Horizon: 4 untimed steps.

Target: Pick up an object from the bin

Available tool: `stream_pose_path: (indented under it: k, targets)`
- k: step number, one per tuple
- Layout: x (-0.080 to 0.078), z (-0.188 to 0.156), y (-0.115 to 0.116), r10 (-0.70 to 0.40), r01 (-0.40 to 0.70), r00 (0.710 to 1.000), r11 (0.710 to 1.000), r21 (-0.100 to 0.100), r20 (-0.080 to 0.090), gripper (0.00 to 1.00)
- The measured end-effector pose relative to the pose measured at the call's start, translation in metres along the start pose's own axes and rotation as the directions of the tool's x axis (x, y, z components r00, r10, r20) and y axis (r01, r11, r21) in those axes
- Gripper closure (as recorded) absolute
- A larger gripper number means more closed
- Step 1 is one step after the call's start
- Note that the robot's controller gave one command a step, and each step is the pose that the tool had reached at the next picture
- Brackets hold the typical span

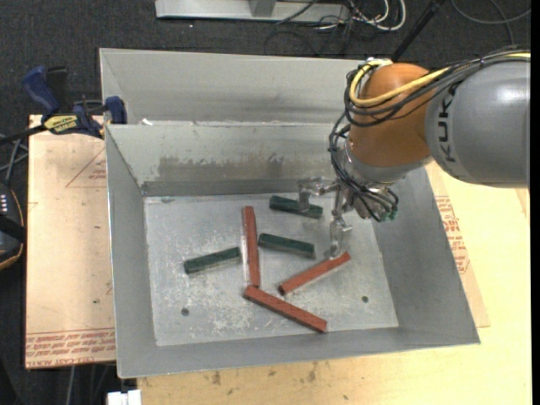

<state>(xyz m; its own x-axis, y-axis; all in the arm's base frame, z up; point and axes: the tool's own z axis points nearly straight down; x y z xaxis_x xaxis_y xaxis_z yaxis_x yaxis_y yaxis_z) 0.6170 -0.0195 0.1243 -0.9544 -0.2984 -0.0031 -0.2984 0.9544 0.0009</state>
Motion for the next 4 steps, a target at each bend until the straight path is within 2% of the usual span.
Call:
stream_pose_path:
  k: [1,2,3,4]
  targets:
    - [-0.023,0.051,-0.02,0.11,-0.11,0.994,0.994,0.001,0.007,1.0]
    - [-0.022,0.051,-0.02,0.11,-0.111,0.994,0.994,0.001,0.007,1.0]
    - [-0.04,-0.152,0.002,0.122,-0.122,0.993,0.993,0.001,0.001,1.0]
    - [-0.04,-0.157,0.003,0.123,-0.123,0.992,0.992,0.001,0.002,0.0]
